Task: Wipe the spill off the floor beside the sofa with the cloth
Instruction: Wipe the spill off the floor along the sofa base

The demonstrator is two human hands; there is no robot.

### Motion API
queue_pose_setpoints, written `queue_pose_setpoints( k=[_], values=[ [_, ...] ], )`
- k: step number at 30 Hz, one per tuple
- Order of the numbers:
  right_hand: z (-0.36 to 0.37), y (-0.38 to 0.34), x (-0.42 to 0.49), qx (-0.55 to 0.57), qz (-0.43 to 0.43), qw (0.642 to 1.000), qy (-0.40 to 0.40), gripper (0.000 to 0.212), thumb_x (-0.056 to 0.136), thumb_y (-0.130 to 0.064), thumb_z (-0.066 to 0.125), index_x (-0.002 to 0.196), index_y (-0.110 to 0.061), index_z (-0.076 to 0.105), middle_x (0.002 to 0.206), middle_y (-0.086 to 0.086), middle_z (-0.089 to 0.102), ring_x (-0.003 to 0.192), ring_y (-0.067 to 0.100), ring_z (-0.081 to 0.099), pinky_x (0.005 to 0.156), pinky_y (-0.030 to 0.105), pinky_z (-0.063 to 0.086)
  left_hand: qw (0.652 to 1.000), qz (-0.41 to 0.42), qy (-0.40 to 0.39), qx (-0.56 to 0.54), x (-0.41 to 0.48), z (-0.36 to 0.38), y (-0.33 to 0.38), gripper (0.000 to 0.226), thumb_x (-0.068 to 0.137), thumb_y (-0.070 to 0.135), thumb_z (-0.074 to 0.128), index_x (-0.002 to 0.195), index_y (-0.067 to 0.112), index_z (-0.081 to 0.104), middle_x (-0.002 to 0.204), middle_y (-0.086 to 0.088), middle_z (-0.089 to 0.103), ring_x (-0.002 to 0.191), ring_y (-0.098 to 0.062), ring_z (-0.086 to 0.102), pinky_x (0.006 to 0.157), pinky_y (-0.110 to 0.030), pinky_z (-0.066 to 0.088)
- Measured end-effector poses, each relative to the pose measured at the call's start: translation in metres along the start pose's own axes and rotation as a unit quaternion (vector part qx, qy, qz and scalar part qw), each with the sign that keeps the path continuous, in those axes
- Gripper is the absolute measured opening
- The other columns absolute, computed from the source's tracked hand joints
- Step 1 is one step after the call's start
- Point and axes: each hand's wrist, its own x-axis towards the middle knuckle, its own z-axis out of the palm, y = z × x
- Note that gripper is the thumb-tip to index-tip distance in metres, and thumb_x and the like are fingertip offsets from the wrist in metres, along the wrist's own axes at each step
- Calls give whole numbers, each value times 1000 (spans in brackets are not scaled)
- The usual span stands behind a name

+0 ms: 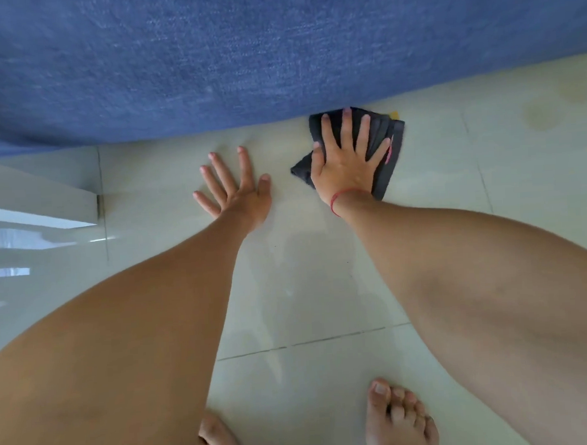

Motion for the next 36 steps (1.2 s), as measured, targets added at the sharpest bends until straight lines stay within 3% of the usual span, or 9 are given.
queue_pose_setpoints(
  k=[4, 7, 9, 12, 16, 21, 29, 34, 36],
  values=[
    [5, -7, -22, -31, -171, 984, -35, 51, 99, -42, 26, 150, -36, 20, 162, -6, 8, 150, 25, 2, 114, 63, -1, 1000, -4, -22, -3, 1, -5, -2, 62, 93, 58, 16, 143, 45, -20, 152, -2, -36, 139, -24, -32, 109, -54, -17],
    [1, 27, -48, -52, -236, 969, -47, 50, 100, -40, 26, 150, -35, 20, 162, -9, 11, 150, 21, 8, 117, 55, 2, 999, 2, -36, -2, -1, -9, -3, 63, 93, 60, 15, 142, 46, -21, 151, -2, -37, 139, -24, -33, 109, -55, -17],
    [-4, 56, -60, -39, -196, 979, -38, 49, 101, -38, 27, 150, -35, 23, 161, -9, 13, 149, 19, 9, 119, 50, 2, 999, 5, -37, -7, -2, -9, -4, 63, 93, 60, 15, 142, 46, -21, 151, -2, -36, 139, -25, -32, 109, -54, -17],
    [-9, 82, -56, -13, -41, 999, -11, 51, 100, -41, 28, 150, -35, 22, 163, -2, 8, 150, 20, 6, 118, 50, -1, 1000, 6, -27, -10, 0, -7, -5, 63, 92, 61, 15, 142, 47, -19, 152, -2, -35, 139, -24, -32, 108, -54, -18],
    [-14, 71, -10, 36, 130, 990, 28, 54, 98, -46, 20, 151, -36, 15, 163, 5, -4, 150, 25, -4, 117, 58, -4, 1000, 3, -27, -7, 4, -4, -6, 62, 91, 60, 15, 141, 48, -20, 152, -1, -34, 139, -24, -31, 109, -55, -16],
    [-12, 48, 27, 67, 189, 979, 47, 51, 100, -42, 15, 151, -35, 17, 163, -5, 5, 149, 28, -4, 112, 66, -7, 999, 0, -33, -3, 4, -5, -3, 61, 93, 59, 15, 142, 47, -21, 152, -1, -36, 139, -24, -32, 109, -54, -17],
    [4, -6, -14, -6, -83, 997, 4, 48, 99, -41, 26, 146, -37, 30, 160, -9, 19, 149, 23, 9, 115, 61, 2, 999, 0, -47, -8, 3, -9, -2, 62, 93, 59, 15, 141, 47, -22, 151, -1, -37, 138, -25, -33, 109, -55, -16],
    [7, 20, -52, -12, -167, 986, -12, 47, 100, -36, 28, 148, -33, 31, 159, -9, 23, 149, 21, 14, 118, 53, 5, 999, -2, -45, -17, -1, -12, -2, 62, 93, 60, 16, 141, 48, -22, 150, 0, -38, 138, -24, -33, 109, -55, -17],
    [4, 43, -62, -5, -127, 992, 0, 48, 100, -36, 29, 148, -33, 30, 159, -10, 23, 148, 18, 15, 118, 50, 5, 999, -1, -42, -16, -1, -12, -2, 62, 92, 60, 16, 141, 48, -20, 152, 0, -36, 139, -24, -32, 109, -54, -16]
  ],
)
